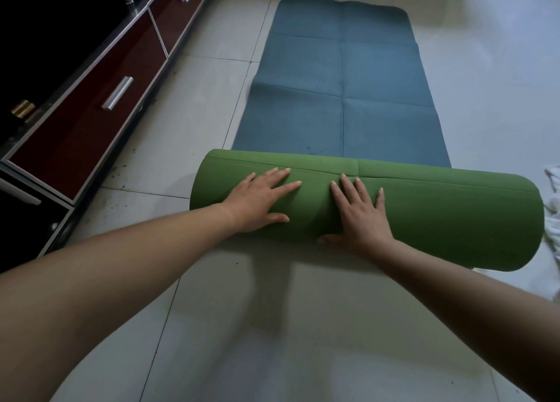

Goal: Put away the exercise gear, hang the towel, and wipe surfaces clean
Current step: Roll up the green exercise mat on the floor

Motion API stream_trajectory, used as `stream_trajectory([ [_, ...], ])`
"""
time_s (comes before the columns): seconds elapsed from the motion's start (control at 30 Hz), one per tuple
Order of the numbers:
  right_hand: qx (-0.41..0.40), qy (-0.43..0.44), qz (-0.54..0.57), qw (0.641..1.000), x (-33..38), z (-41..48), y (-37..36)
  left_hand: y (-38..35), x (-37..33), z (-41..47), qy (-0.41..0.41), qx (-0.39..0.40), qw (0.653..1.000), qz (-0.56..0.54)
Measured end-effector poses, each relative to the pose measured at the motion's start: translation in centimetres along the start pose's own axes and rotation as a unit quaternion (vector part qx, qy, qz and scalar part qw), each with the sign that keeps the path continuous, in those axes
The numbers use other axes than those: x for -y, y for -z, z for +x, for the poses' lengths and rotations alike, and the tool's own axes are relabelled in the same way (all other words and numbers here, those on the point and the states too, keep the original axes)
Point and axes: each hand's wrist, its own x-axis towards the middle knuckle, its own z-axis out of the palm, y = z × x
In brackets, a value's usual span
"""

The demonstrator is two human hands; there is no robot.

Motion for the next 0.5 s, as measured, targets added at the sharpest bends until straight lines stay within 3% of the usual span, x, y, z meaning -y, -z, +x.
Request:
stream_trajectory([
  [0.2, -0.061, -0.009, 0.055, 0.997, -0.5, 1.9, 0.8, 0.5, 3.0, -1.1, 0.078, -0.036, 0.995, -0.042],
  [0.37, -0.039, 0.044, 0.062, 0.996, 1.3, 3.3, 1.2, 0.1, 6.1, -2.8, 0.141, -0.057, 0.986, -0.070],
  [0.5, -0.030, 0.034, 0.067, 0.997, 2.3, 4.6, 0.9, -0.4, 7.4, -3.9, 0.198, -0.087, 0.969, -0.123],
])
